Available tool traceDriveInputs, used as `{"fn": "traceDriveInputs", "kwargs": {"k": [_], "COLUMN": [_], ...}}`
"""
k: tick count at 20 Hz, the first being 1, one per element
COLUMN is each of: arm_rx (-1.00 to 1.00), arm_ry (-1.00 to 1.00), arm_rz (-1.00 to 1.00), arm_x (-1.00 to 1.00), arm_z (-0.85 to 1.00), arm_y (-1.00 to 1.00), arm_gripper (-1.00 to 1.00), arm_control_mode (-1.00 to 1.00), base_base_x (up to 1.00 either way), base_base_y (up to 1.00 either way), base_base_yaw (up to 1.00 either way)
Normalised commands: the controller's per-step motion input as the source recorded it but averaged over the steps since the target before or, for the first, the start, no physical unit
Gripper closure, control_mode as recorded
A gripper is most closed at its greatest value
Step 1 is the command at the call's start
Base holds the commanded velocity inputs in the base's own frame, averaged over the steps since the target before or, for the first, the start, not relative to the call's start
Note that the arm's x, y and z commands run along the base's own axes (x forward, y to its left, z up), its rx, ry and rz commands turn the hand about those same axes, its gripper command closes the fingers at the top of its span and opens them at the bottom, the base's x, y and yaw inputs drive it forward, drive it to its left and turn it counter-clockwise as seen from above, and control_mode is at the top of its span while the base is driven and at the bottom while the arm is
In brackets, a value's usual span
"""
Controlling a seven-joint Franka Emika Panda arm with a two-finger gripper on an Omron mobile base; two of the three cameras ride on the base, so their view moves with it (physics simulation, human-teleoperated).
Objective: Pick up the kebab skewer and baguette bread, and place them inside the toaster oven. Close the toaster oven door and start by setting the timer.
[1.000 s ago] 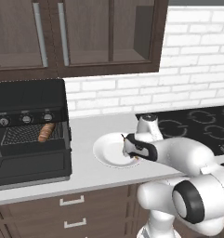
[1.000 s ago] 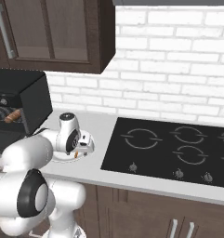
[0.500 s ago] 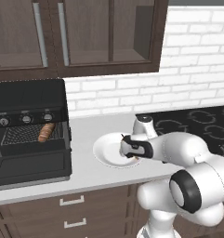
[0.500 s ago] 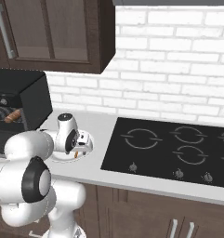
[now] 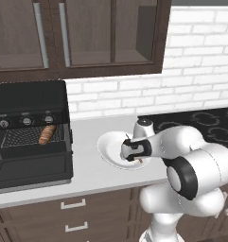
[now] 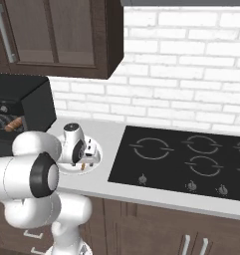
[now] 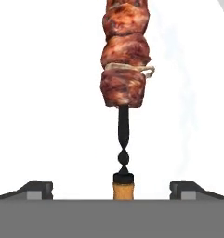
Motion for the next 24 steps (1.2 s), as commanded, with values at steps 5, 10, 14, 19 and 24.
{"fn": "traceDriveInputs", "kwargs": {"k": [5, 10, 14, 19, 24], "arm_rx": [0.0, 0.0, 0.0, 0.0, 0.0], "arm_ry": [0.0, 0.0, 0.0, 0.0, -0.01], "arm_rz": [0.0, 0.0, 0.0, 0.0, 0.0], "arm_x": [0.01, 0.0, 0.0, 0.0, 0.0], "arm_z": [-0.35, -0.16, -0.17, -0.21, -0.1], "arm_y": [0.0, 0.0, 0.0, 0.0, 0.0], "arm_gripper": [1.0, 1.0, 1.0, 1.0, 1.0], "arm_control_mode": [-1.0, -1.0, -1.0, -1.0, -1.0], "base_base_x": [0.0, 0.0, 0.0, 0.0, 0.0], "base_base_y": [0.0, 0.0, 0.0, 0.0, 0.0], "base_base_yaw": [0.0, 0.0, 0.0, 0.0, 0.0]}}
